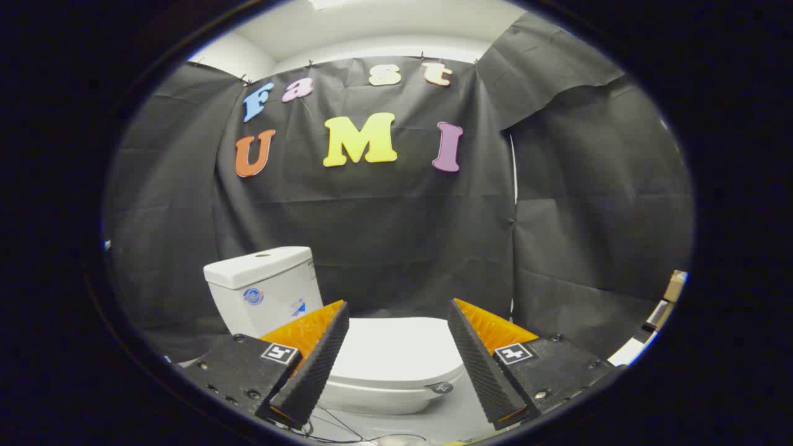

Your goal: Open the toilet lid.

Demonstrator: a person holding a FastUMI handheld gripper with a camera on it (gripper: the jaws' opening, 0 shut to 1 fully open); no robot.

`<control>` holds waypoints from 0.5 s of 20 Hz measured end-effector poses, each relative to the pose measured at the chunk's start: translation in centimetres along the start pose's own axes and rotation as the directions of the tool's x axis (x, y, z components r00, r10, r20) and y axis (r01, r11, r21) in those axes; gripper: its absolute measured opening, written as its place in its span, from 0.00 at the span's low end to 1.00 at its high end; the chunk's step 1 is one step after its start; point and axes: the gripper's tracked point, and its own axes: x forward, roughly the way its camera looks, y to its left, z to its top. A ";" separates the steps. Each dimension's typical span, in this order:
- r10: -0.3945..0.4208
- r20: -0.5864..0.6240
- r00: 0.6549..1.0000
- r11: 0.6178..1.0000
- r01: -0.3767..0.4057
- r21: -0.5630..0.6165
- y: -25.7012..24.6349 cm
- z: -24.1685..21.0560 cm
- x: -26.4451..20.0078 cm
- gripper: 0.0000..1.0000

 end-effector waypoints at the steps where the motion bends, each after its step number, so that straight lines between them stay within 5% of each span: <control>1: 0.000 -0.003 1.000 1.000 0.000 0.004 -0.1 -0.1 0.0 1.00; 10: -0.004 0.005 1.000 1.000 0.004 0.001 -0.2 0.3 -0.2 1.00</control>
